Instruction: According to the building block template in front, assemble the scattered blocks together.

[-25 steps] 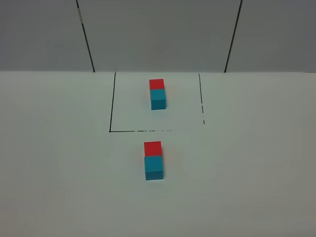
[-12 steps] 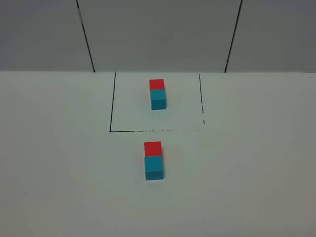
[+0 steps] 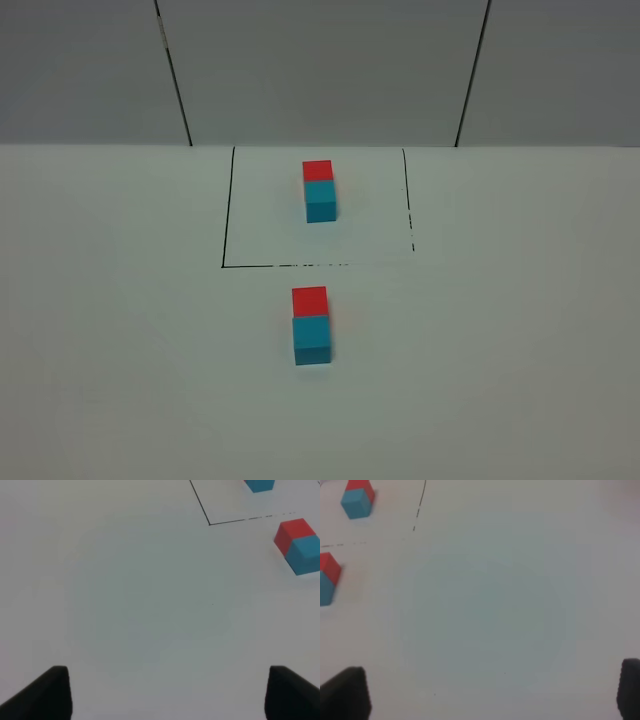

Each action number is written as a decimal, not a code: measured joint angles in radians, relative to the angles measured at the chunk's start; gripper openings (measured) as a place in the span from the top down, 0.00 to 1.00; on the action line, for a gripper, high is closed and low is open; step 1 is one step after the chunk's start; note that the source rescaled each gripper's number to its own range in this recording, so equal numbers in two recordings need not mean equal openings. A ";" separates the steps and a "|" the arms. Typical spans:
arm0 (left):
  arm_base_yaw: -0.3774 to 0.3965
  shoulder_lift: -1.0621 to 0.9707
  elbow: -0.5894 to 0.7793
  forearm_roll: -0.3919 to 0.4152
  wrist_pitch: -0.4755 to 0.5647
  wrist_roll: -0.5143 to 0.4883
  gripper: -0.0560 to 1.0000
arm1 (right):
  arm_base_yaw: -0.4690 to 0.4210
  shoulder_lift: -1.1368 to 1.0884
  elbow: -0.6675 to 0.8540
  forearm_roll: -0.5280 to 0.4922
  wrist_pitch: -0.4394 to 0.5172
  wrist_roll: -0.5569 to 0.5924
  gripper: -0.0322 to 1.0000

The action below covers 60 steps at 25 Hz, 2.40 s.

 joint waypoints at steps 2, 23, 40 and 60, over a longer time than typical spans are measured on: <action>0.000 0.000 0.000 0.000 0.000 0.000 0.30 | -0.003 -0.001 0.000 0.000 -0.002 0.003 0.00; 0.000 0.000 0.000 0.000 0.000 -0.001 0.30 | -0.092 -0.001 0.005 -0.001 -0.011 0.005 0.04; 0.000 0.000 0.000 0.000 0.000 -0.001 0.30 | -0.092 -0.001 0.005 -0.001 -0.012 0.005 0.05; 0.000 0.000 0.000 0.000 0.000 0.000 0.30 | -0.092 -0.001 0.005 -0.001 -0.014 0.006 0.19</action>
